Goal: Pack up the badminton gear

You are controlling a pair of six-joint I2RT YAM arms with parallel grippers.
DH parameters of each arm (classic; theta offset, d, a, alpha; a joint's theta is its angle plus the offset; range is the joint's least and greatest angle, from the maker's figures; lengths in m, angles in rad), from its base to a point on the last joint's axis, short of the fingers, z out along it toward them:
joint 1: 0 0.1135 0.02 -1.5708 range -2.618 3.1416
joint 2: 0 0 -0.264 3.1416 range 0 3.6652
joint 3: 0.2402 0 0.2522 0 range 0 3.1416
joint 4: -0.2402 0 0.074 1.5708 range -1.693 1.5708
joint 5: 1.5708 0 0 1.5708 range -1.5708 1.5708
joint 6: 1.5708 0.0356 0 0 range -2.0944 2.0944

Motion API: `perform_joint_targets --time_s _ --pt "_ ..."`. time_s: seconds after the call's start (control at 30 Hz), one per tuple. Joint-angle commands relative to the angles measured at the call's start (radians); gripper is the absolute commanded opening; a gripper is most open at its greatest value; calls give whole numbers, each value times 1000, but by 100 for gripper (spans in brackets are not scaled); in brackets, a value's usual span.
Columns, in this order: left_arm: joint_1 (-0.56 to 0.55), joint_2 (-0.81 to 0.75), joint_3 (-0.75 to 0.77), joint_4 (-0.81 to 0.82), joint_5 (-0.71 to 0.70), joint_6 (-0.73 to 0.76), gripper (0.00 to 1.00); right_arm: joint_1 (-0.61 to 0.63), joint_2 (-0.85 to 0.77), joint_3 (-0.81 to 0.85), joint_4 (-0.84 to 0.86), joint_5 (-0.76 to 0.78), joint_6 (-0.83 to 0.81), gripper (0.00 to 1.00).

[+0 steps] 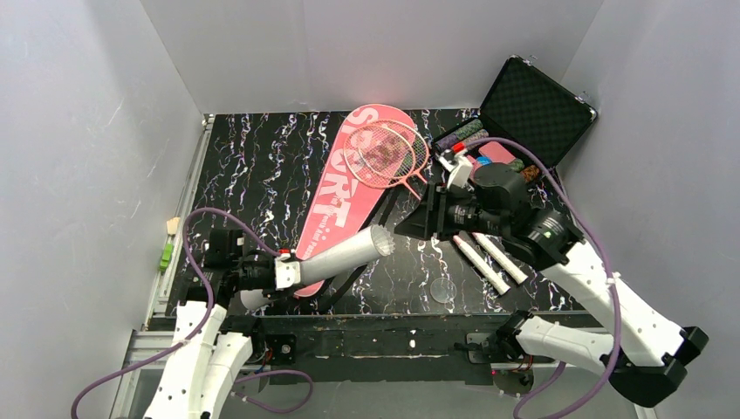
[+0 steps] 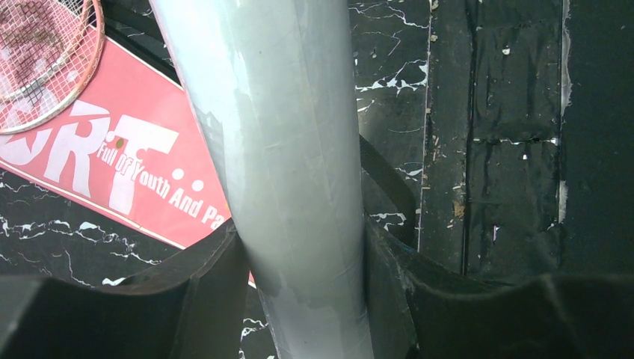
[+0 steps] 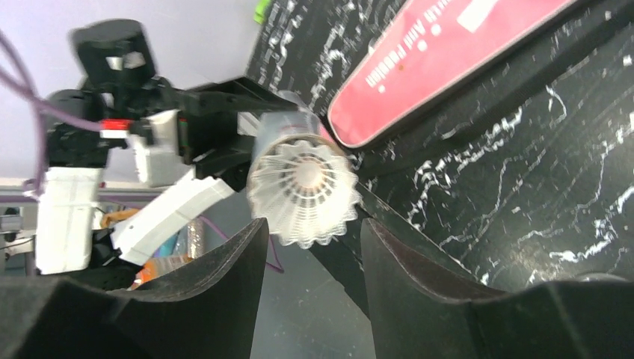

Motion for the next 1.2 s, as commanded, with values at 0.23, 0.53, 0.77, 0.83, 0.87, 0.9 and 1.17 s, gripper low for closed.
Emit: perform_joint_targets --time_s 0.23,0.53,0.77,0.83,0.87,0.9,1.17 --pt "4 -16 57 8 66 -15 0 8 92 -93 35 -20 -13 59" --pt "4 -10 59 9 73 -14 0 40 151 -103 84 -20 1 59" --pt "3 -8 57 12 82 -15 0 116 225 -94 119 10 15 58" --pt "4 -10 58 12 83 -17 0 131 245 -84 124 18 15 59" --pt "4 -10 58 12 84 -16 0 135 254 -78 125 22 15 59" --pt "4 -10 57 12 84 -15 0 139 263 -70 129 22 14 60" --pt "4 -13 43 6 68 -8 0 97 206 39 47 84 -2 80"
